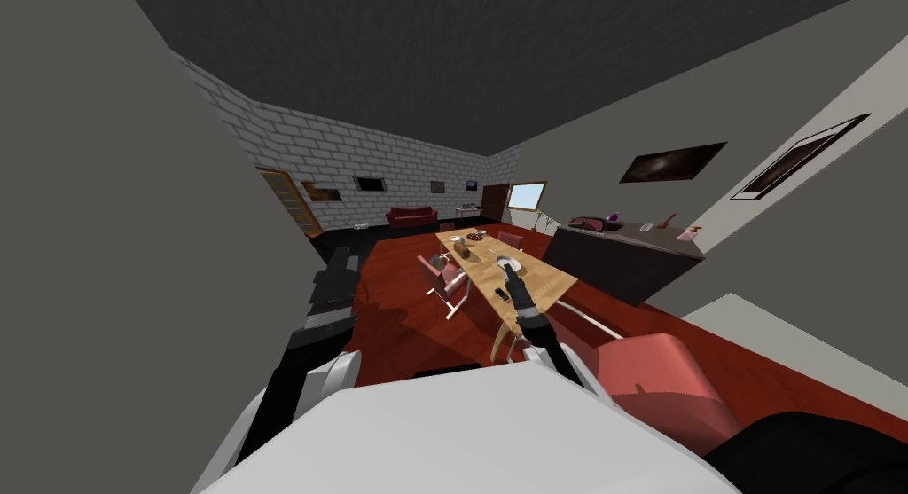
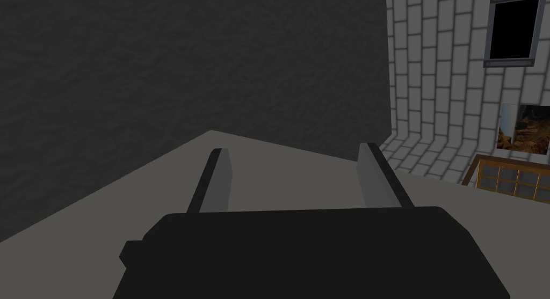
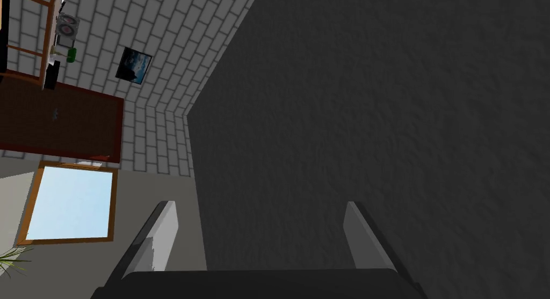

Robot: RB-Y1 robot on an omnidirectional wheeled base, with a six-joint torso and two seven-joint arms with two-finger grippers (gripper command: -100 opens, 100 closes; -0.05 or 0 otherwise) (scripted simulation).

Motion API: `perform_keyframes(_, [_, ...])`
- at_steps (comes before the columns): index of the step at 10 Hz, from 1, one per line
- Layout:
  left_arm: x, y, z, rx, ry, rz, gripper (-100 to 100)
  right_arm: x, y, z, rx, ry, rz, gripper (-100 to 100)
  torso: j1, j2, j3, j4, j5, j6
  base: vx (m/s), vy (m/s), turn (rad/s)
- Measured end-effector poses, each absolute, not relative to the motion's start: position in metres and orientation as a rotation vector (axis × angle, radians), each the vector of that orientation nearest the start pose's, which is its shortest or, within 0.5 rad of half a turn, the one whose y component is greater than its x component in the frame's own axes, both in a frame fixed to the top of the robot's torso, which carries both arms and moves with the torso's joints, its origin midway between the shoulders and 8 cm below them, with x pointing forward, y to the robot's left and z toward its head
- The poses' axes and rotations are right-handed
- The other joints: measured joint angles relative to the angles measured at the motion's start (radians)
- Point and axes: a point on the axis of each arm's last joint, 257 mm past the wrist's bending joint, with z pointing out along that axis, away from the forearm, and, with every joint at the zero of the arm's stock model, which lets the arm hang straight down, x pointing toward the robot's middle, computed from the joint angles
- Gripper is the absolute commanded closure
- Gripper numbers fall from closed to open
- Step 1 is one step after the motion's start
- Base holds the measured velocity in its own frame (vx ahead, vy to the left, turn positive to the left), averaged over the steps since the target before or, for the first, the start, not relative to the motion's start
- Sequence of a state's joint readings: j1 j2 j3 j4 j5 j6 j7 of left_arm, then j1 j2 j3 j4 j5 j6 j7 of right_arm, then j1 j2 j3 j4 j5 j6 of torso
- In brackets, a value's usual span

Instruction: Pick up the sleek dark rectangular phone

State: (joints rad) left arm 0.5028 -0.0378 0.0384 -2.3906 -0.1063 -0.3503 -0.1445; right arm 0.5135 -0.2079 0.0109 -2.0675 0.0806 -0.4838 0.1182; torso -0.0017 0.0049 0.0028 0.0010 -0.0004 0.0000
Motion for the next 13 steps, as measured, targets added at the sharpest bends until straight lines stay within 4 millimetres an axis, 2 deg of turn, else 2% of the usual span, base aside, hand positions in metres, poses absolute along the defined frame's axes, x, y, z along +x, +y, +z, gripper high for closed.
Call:
perform_keyframes(2, [0.344,0.287,0.044,-0.597,0.698,-1.040,0,0.390,-0.271,-0.123,0.592,1.144,1.041,-100,0.000,0.000,0.000,0.000,0.000,0.000,-0.072,-0.009,0.090])
perform_keyframes(4, [0.344,0.287,0.044,-0.597,0.698,-1.040,0,0.389,-0.274,-0.166,0.609,1.271,0.994,-100,0.000,-0.001,0.000,0.000,0.000,0.000,-0.049,-0.008,0.058])
perform_keyframes(7, [0.344,0.287,0.044,-0.597,0.698,-1.040,0,0.390,-0.289,-0.209,0.624,1.396,0.932,-100,0.001,-0.003,-0.002,-0.001,0.000,0.000,-0.032,-0.002,0.076])
perform_keyframes(9, [0.344,0.287,0.044,-0.597,0.698,-1.040,0,0.383,-0.300,-0.253,0.637,1.511,0.868,-100,0.001,-0.003,-0.002,-0.001,0.000,0.000,-0.022,0.002,0.055])
perform_keyframes(11, [0.344,0.287,0.044,-0.597,0.698,-1.040,0,0.381,-0.304,-0.268,0.636,1.571,0.829,-100,0.001,-0.004,-0.002,-0.001,0.000,0.000,-0.007,0.007,0.063])
perform_keyframes(13, [0.344,0.287,0.044,-0.597,0.698,-1.040,0,0.371,-0.320,-0.302,0.639,1.665,0.761,-100,0.001,-0.005,-0.003,-0.001,0.000,0.000,0.005,0.005,0.081])
